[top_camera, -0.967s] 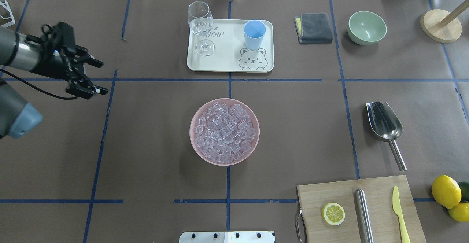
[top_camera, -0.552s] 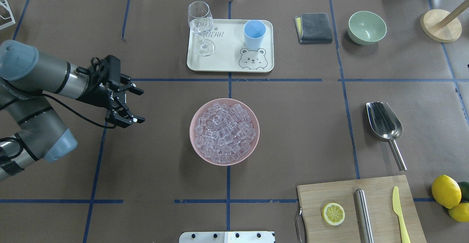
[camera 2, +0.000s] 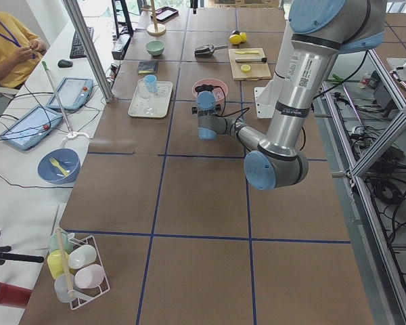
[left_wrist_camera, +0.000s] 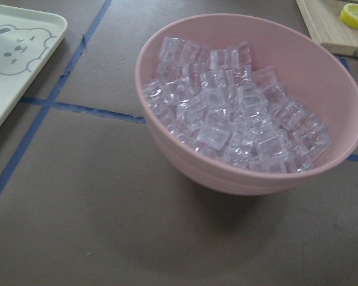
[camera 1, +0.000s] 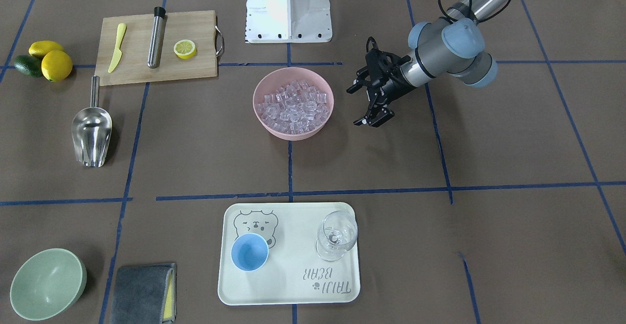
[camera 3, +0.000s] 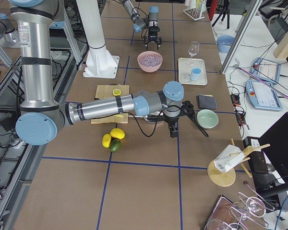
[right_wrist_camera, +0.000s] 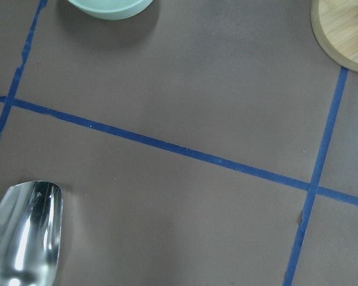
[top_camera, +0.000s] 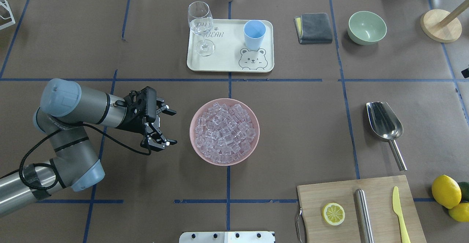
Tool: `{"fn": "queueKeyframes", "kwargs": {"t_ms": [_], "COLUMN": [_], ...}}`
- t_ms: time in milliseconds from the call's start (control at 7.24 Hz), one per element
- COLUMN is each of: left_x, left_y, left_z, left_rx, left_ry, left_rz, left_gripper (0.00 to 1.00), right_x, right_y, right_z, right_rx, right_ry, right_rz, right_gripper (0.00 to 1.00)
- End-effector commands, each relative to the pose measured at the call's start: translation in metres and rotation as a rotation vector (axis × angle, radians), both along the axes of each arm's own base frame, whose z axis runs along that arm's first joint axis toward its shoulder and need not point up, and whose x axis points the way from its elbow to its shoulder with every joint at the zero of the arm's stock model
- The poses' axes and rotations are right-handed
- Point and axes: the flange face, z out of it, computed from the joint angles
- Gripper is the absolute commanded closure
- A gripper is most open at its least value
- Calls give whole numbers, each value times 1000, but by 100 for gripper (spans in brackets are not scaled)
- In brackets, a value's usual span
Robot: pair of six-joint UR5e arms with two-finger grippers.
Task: Put ice in cup with scoop
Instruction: 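Move the left gripper to the pink bowl's rim nearest it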
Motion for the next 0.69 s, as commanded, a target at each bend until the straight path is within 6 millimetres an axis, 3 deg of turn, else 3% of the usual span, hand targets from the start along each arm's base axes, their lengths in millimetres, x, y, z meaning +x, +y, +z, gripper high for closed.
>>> {"fn": "queueKeyframes", "kwargs": {"t_ms": [0, 138, 414, 552], "left_x": [22, 42, 54, 55], "left_y": [14, 16, 24, 26], "left_z": [-9, -7, 1, 2], "left_rx": [40, 57, 63, 62], "left_ry": [48, 66, 72, 71], "left_rz": [11, -52, -57, -54], "left_gripper": [0, 0, 0, 0], "right_x": [-26, -43, -66, -90], "right_y": [16, 21, 37, 47], "right_z": [-25, -38, -56, -73], "right_rx": [-19, -30, -76, -85], "right_ry": [-14, -23, -35, -18], "right_rz": [8, 5, 25, 38], "right_gripper": [0, 0, 0, 0]}}
